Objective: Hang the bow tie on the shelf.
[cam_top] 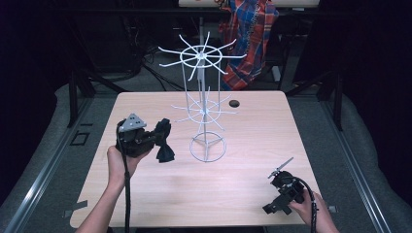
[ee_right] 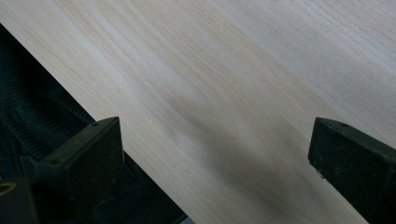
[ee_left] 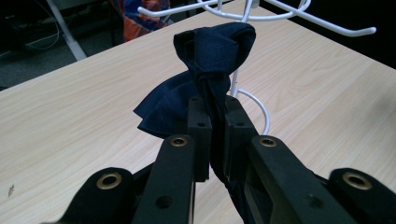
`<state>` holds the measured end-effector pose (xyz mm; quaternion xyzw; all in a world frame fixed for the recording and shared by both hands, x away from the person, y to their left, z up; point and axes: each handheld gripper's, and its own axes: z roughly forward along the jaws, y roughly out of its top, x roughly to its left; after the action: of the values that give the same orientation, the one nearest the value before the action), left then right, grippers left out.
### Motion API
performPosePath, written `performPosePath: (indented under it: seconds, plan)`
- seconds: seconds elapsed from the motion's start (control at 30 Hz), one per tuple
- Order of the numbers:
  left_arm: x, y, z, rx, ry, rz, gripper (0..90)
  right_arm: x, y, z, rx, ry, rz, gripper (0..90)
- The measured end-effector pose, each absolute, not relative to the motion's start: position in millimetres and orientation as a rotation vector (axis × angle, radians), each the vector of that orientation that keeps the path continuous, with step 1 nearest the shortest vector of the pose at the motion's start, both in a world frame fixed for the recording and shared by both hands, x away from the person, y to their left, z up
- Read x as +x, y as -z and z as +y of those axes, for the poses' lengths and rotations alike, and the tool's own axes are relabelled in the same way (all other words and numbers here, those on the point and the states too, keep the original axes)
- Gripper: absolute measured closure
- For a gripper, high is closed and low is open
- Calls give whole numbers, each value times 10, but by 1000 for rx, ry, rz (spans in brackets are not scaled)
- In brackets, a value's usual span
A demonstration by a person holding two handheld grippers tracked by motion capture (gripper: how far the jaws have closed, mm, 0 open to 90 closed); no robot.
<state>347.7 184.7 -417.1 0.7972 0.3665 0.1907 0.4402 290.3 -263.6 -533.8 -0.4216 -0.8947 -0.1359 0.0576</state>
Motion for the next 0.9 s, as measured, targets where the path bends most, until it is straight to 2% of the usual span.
performPosePath:
  seconds: [0.43, 0.7, 0.9]
  plan:
    - [3499, 4121, 1710, 1980, -471, 873, 843, 2904, 5337, -2637, -1279, 407, -2715, 29]
    - [3499, 4113, 1618, 2013, -518, 856, 843, 2900, 5338, -2638, -1290, 406, -2706, 29]
    - [3531, 4137, 1566, 2019, -493, 844, 843, 2872, 5366, -2619, -1347, 480, -2664, 29]
